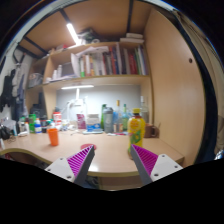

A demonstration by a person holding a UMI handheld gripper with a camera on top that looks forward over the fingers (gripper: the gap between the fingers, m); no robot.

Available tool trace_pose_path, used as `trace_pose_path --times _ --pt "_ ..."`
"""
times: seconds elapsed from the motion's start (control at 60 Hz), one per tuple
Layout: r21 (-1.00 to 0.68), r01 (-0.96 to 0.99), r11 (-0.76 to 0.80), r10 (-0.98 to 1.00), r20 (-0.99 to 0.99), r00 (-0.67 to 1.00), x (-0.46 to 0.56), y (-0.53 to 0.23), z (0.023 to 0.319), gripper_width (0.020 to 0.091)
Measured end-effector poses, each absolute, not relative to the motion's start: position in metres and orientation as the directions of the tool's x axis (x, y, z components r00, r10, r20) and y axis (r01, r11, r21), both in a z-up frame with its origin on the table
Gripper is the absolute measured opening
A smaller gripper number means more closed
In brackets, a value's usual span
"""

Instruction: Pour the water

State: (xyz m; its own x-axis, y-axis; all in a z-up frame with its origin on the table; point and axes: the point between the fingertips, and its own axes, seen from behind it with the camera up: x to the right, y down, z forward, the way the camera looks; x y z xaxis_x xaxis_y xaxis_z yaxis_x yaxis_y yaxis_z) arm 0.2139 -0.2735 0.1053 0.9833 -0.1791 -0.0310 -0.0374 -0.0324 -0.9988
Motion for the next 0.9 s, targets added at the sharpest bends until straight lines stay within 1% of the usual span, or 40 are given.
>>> trace_pose_path --times 0.1,0.233,0.4,0.55,0.567,0.633,0.683,0.767,0.8,0.817,0.9 --pt "-0.998 -0.045 -0.036 -0.257 -0.035 0.966 0.270 -0.247 0.102 0.0822" --pt "-0.998 -0.035 -0.047 -0.286 -0.020 0.958 0.311 -0.205 0.093 0.0823" --pt "-0.998 0.015 -0.059 -0.301 0.032 0.953 0.333 -0.162 0.083 0.0826" --pt "-0.997 0.025 -0.069 -0.296 0.044 0.954 0.344 -0.128 0.080 0.0799" --pt "-0.997 0.027 -0.076 -0.293 0.048 0.955 0.343 -0.125 0.079 0.0806" --pt "-0.993 0.024 -0.115 -0.305 0.058 0.950 0.348 -0.119 0.071 0.0515" --pt "-0.995 0.003 -0.102 -0.334 0.037 0.942 0.351 -0.120 0.071 0.0509" --pt "-0.996 0.006 -0.086 -0.355 0.037 0.934 0.352 -0.122 0.074 0.0464" --pt "-0.997 0.015 -0.077 -0.359 0.041 0.932 0.352 -0.122 0.073 0.0461" --pt "-0.997 0.017 -0.074 -0.358 0.043 0.933 0.351 -0.122 0.073 0.0429" --pt "-0.998 0.020 -0.059 -0.340 0.039 0.939 0.339 -0.120 0.078 0.0374"
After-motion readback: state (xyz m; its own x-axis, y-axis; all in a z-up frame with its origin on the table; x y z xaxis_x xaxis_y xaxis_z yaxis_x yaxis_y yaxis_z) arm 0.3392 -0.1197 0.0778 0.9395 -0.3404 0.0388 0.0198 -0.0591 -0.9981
